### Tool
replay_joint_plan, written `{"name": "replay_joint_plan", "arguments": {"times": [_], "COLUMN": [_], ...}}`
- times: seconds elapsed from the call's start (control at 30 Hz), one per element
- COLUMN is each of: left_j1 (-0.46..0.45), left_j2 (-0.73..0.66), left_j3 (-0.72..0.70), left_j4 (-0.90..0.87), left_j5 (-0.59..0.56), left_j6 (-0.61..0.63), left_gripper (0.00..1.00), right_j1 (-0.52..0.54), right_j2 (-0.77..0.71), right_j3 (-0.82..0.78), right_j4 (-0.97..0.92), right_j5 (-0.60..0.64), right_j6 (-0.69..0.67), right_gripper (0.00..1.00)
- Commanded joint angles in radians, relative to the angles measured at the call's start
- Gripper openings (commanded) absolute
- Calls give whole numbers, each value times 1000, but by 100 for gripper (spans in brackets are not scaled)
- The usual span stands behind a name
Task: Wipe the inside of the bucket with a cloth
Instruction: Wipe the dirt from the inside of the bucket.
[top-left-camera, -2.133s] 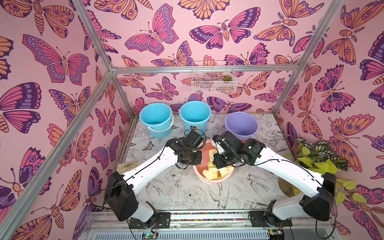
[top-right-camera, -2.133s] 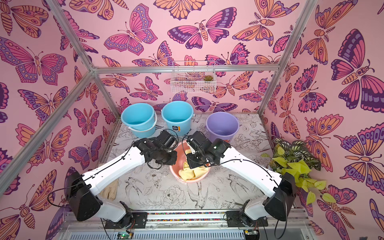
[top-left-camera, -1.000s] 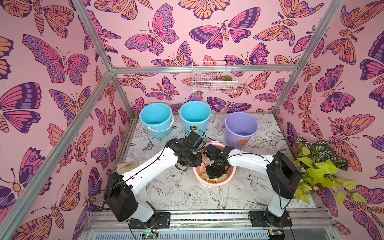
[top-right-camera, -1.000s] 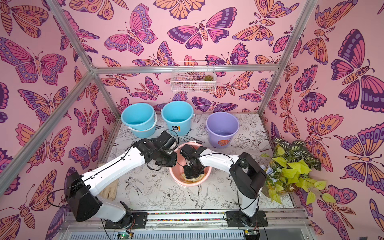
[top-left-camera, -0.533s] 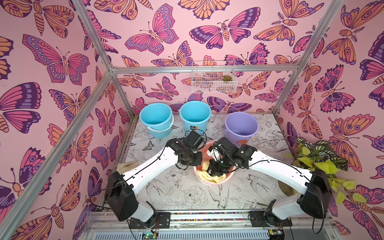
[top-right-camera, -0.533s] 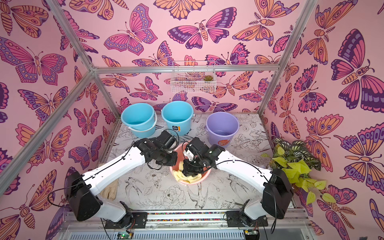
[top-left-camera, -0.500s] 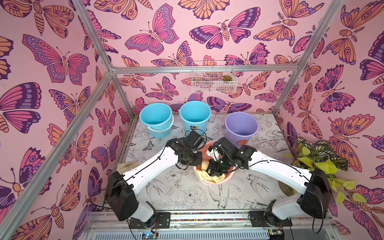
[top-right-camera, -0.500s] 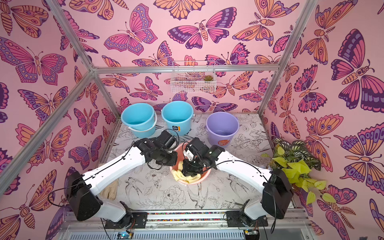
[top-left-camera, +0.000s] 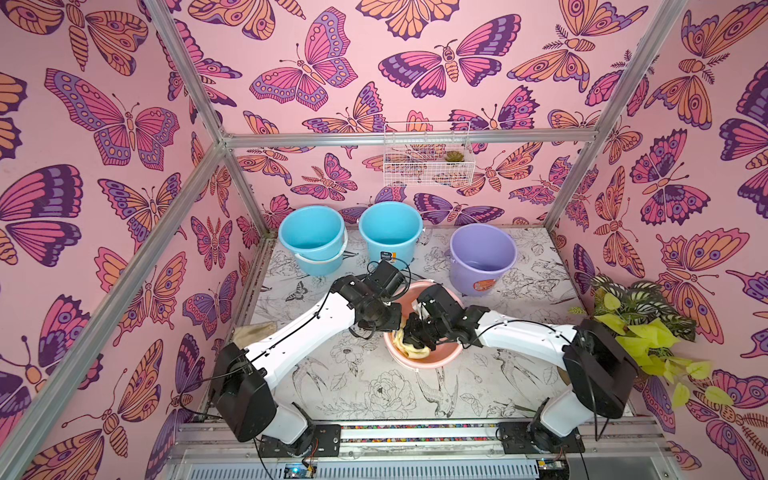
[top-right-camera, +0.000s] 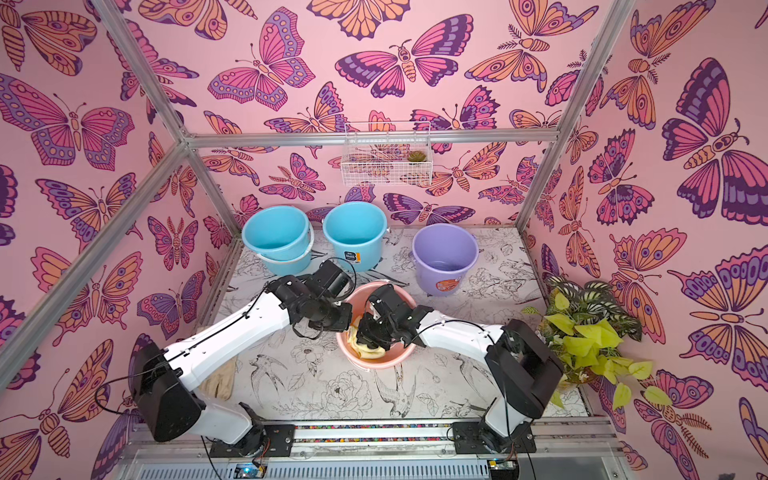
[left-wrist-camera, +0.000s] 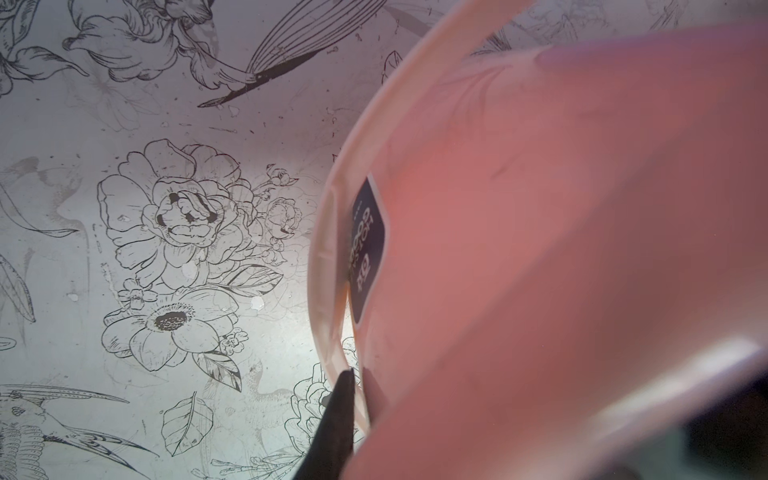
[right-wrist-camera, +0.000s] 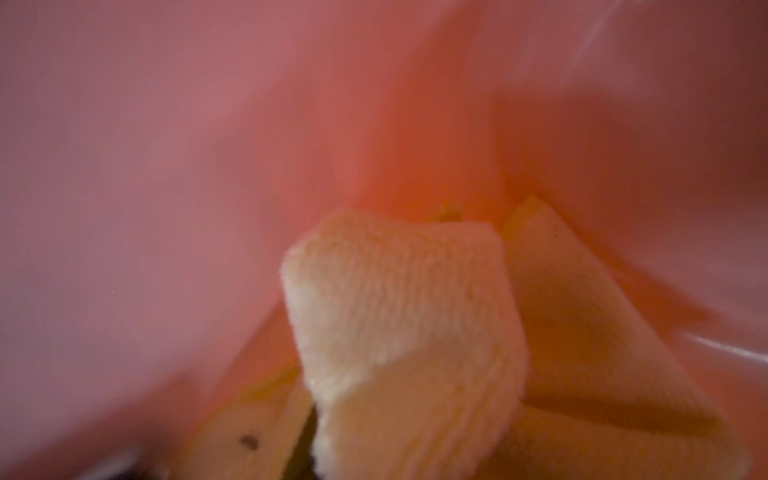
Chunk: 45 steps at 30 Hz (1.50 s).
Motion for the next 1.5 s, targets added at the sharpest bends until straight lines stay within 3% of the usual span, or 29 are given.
{"name": "replay_joint_plan", "arguments": {"times": [0.0, 0.2, 0.33, 0.7, 0.97, 1.17, 1.27, 1.47], "left_j1": [-9, -9, -9, -4, 0, 1, 1, 1], "left_j2": [-21, -25, -27, -10, -10, -16, -27, -43], "left_j3": [3, 2, 2, 11, 12, 8, 5, -9], "left_j4": [79, 79, 79, 86, 89, 92, 92, 92], "left_j5": [35, 39, 38, 19, 31, 61, 69, 93], "left_j6": [-7, -7, -10, 4, 9, 25, 33, 46], "left_gripper": [0, 0, 0, 0, 0, 0, 0, 0], "right_j1": [15, 15, 12, 59, 73, 73, 73, 73], "right_j2": [74, 235, 263, 28, -162, -241, -302, -439], "right_j3": [-15, 3, 8, 97, 113, 107, 69, -48], "right_j4": [124, 135, 101, -94, -246, -235, -187, -62], "right_j5": [58, 107, 131, 174, 318, 441, 490, 447], "right_j6": [78, 97, 84, -110, -264, -627, -883, -1494], "right_gripper": [0, 0, 0, 0, 0, 0, 0, 0]}}
